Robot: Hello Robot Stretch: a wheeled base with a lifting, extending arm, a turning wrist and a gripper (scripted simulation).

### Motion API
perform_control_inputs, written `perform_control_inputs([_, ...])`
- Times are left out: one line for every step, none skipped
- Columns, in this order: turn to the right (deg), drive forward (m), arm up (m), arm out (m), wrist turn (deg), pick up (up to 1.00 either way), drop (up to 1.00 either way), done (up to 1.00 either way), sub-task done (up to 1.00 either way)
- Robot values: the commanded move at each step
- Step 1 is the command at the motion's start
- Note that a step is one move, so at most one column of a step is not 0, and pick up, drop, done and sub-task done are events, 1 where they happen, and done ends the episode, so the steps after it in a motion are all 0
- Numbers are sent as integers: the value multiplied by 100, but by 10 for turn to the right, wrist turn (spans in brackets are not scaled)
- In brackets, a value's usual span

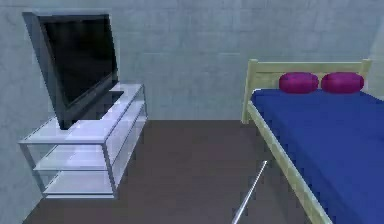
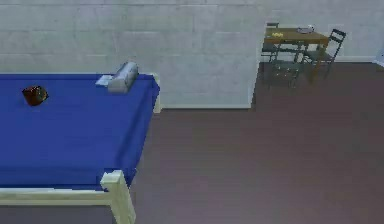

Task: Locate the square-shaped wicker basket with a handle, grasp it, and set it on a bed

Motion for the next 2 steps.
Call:
perform_control_inputs([-450,0,0,0,0,0,0,0,0])
perform_control_inputs([-450,0,0,0,0,0,0,0,0])
